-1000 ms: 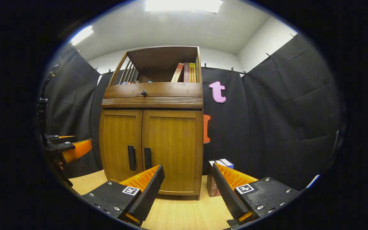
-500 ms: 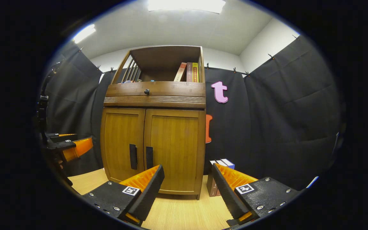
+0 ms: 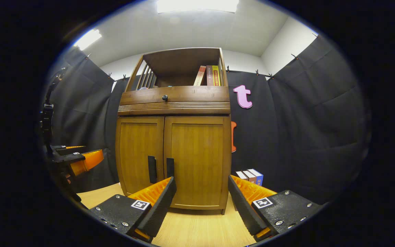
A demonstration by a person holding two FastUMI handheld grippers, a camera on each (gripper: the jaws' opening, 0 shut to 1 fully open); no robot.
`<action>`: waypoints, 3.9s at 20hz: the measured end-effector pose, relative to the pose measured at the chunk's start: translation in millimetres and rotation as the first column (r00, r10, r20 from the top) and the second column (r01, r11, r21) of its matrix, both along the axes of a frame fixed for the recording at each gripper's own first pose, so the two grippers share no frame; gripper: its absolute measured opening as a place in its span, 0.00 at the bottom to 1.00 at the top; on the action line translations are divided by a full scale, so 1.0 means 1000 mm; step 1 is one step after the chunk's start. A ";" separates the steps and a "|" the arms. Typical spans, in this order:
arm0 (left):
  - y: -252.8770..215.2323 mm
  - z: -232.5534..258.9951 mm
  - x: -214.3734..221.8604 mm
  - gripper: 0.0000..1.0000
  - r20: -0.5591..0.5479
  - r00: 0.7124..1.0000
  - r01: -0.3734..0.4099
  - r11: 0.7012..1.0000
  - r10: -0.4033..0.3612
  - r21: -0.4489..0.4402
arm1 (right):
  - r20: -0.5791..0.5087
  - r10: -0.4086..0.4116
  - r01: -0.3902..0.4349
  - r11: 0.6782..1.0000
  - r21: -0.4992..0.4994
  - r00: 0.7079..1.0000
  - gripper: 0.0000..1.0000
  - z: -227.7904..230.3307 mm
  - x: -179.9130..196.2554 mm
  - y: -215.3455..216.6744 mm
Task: Open the right door of the double-door shoe cabinet with the right hand, and open the left door with the left hand.
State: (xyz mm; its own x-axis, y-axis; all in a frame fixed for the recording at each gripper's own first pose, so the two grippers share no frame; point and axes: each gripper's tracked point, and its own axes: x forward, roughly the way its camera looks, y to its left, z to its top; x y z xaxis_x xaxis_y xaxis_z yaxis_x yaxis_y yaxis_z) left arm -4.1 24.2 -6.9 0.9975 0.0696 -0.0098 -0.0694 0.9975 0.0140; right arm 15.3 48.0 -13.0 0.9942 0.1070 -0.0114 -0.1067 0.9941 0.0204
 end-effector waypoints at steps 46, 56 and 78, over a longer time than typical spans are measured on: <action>0.082 0.001 -0.020 0.96 -0.028 0.994 -0.106 0.993 0.107 0.050 | -0.132 0.148 -0.148 0.989 0.008 0.980 0.31 -0.119 0.266 0.150; 0.044 -0.005 -0.027 0.96 -0.042 0.998 -0.048 0.999 0.049 0.023 | -0.137 0.222 -0.221 0.975 0.023 0.965 0.28 -0.112 0.221 0.137; -0.034 -0.001 -0.030 0.98 -0.020 0.999 0.046 0.998 -0.047 -0.039 | -0.192 0.205 -0.200 0.979 0.043 0.960 0.33 -0.103 0.088 0.014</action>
State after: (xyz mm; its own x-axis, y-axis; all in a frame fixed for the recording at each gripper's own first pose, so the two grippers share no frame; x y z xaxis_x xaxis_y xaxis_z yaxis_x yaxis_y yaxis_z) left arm -33.6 -9.8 -8.3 0.9992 0.0223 -0.0324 -0.0230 0.9994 -0.0239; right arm 103.3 62.4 -116.1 0.9305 0.3085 -0.1973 -0.2976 0.9511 0.0832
